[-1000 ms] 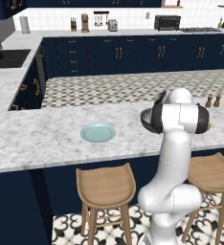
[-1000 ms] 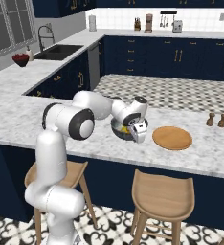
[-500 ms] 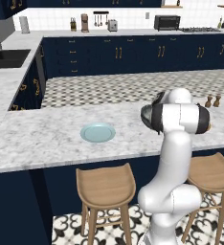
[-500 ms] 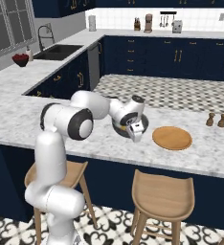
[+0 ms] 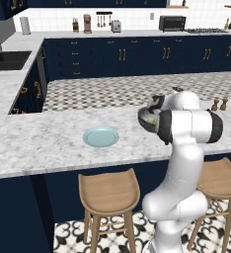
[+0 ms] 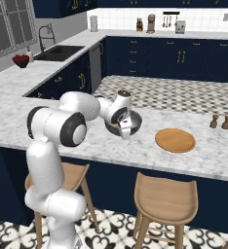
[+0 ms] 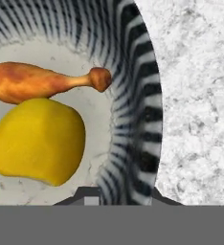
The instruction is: Pick the chicken drumstick and lemon from their plates and place them in the bowl. Then put the bowl in the fridge.
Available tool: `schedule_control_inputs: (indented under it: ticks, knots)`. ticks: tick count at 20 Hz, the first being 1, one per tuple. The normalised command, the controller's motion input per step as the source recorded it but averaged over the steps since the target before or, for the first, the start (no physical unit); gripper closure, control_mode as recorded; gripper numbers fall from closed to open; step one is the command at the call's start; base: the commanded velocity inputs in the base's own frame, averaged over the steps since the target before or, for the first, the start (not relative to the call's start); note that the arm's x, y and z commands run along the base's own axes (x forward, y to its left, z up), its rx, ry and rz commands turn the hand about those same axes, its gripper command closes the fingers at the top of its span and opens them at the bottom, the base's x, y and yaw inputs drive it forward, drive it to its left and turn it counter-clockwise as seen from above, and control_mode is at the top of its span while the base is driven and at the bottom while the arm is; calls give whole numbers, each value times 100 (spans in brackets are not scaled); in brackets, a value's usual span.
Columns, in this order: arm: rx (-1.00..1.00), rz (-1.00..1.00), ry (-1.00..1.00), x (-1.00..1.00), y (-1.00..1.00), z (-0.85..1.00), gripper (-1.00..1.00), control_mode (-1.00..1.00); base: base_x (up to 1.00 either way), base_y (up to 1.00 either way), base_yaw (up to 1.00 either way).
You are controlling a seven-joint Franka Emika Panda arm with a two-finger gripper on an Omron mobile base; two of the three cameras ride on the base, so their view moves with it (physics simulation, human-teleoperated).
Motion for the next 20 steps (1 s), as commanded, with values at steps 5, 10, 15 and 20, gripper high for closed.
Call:
schedule_control_inputs:
  ticks: [5, 10, 15, 20]
  knots:
    - [-7, -1, 6, -61, 29, 96, 100, -100, 0, 0, 0]
    - [0, 0, 0, -94, 19, 86, 100, -100, 0, 0, 0]
    - [-2, -3, -11, -97, 14, 54, 100, -100, 0, 0, 0]
    - [0, -5, -36, -89, 12, 42, 100, -100, 0, 0, 0]
